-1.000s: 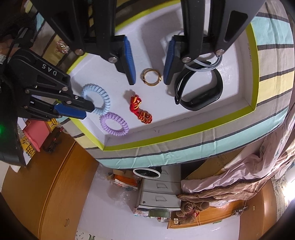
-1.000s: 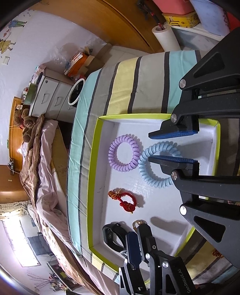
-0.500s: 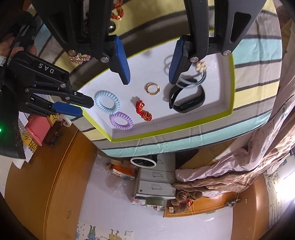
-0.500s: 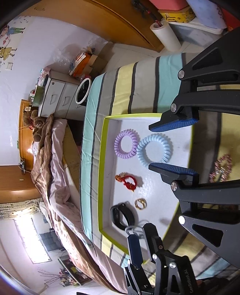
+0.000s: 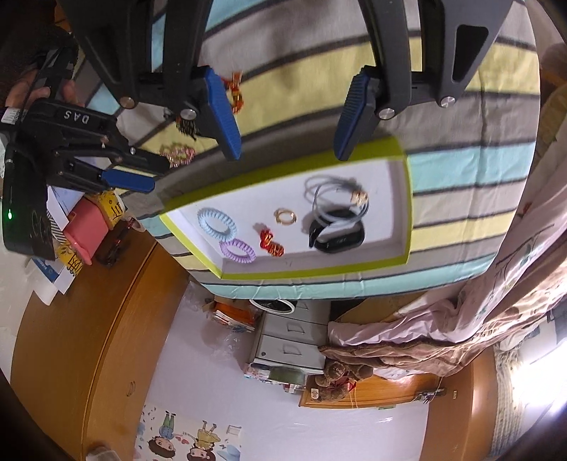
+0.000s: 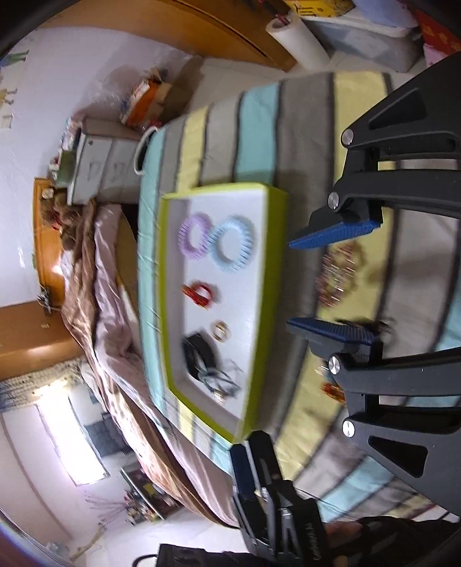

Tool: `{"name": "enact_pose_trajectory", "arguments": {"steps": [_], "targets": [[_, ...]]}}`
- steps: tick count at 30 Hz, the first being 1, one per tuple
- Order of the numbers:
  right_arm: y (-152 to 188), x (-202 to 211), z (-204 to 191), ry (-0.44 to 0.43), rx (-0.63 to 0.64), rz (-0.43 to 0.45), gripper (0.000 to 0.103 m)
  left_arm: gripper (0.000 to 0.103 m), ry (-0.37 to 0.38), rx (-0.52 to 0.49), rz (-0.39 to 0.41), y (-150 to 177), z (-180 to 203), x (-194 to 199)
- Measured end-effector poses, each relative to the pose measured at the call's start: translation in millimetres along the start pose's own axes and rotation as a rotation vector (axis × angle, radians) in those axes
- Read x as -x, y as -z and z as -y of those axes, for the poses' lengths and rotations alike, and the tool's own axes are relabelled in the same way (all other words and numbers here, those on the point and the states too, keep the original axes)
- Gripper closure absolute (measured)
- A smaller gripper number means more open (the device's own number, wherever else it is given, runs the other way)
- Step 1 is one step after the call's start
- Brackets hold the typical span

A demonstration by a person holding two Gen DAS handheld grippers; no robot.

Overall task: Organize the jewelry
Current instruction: 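Grasp the black hair tie with teal bead using the right tool, then grasp the red tassel charm with the left tool while the right tool holds the black hair tie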

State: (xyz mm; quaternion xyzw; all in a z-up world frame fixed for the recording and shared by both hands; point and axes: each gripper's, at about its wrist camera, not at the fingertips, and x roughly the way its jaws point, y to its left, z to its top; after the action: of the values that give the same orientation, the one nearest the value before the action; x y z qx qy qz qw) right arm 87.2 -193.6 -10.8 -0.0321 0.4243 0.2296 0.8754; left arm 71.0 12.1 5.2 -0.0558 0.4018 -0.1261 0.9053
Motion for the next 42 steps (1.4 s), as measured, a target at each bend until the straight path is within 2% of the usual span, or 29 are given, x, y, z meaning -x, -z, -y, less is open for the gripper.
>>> {"name": "enact_pose_trajectory", "arguments": {"steps": [9, 13, 18, 22, 25, 28, 30, 31, 33, 36, 42], "targets": [[24, -6, -13, -0.069, 0.013, -0.04, 0.06, 0.048, 0.02, 0.069, -0.01, 28, -17, 10], [21, -1, -22, -0.099, 0.027, -0.01, 0.059, 0.048, 0.016, 0.09, -0.012, 37, -22, 13], [13, -6, -46, -0.103, 0.107, -0.025, 0.059, 0.048, 0.025, 0.102, -0.012, 42, -26, 15], [10, -20, -66, -0.062, 0.197, -0.075, 0.059, 0.048, 0.023, 0.107, -0.023, 46, -31, 16], [10, -36, -73, 0.001, 0.25, -0.158, 0.059, 0.048, 0.025, 0.117, -0.031, 49, -34, 15], [12, -39, -76, 0.019, 0.279, -0.172, 0.059, 0.048, 0.028, 0.115, -0.038, 52, -35, 15], [13, -39, -77, 0.029, 0.291, -0.176, 0.065, 0.048, 0.03, 0.117, -0.043, 52, -35, 14], [13, -39, -77, 0.029, 0.296, -0.184, 0.071, 0.048, 0.031, 0.118, -0.044, 52, -35, 14], [13, -40, -78, 0.034, 0.308, -0.187, 0.074, 0.048, 0.042, 0.112, -0.046, 53, -34, 14], [14, -39, -82, 0.039, 0.334, -0.193, 0.089, 0.048, 0.055, 0.101, -0.053, 54, -31, 13], [16, -33, -82, 0.053, 0.33, -0.175, 0.09, 0.048, 0.061, 0.096, -0.063, 54, -28, 12]]}}
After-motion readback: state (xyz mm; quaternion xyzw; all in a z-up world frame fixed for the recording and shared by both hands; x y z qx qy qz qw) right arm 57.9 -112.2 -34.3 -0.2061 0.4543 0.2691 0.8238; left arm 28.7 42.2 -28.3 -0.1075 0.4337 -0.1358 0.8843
